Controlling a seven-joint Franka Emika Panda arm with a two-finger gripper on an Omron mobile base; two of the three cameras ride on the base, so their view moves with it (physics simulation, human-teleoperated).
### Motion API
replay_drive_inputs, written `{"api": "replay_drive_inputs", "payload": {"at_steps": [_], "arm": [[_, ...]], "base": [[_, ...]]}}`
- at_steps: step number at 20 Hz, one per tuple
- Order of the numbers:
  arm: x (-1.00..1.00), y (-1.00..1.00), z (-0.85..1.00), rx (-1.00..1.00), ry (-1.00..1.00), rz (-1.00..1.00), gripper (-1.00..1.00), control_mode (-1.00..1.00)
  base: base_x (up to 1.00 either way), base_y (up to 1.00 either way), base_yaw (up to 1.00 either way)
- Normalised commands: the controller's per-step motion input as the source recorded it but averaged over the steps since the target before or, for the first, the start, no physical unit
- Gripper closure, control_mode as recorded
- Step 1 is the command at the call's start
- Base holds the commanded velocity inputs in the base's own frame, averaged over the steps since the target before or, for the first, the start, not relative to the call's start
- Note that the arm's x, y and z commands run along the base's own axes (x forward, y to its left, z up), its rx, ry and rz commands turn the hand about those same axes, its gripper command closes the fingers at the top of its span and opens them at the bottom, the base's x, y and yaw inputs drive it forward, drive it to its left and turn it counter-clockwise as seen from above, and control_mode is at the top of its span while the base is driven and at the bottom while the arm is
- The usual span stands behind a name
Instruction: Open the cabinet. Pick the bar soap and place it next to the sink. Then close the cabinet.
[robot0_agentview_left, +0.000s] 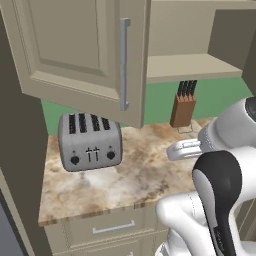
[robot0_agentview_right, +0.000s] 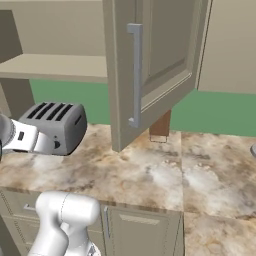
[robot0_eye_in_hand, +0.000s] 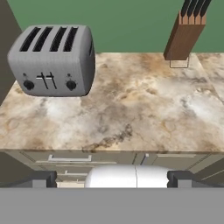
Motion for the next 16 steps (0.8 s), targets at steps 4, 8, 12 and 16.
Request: {"api": "replay_drive_inputs", "payload": {"at_steps": [4, 8, 12, 16], "arm": [[0.00, 0.00, 0.00, 0.00, 0.00, 0.00, -1.00, 1.00], [0.00, 0.00, 0.00, 0.00, 0.00, 0.00, -1.00, 1.00], [0.00, 0.00, 0.00, 0.00, 0.00, 0.00, -1.00, 1.00], [0.00, 0.00, 0.00, 0.00, 0.00, 0.00, -1.00, 1.00]], "base": [[0.00, -0.31, -0.01], [0.01, -0.13, 0.00], [0.00, 0.00, 0.00], [0.00, 0.00, 0.00]]}}
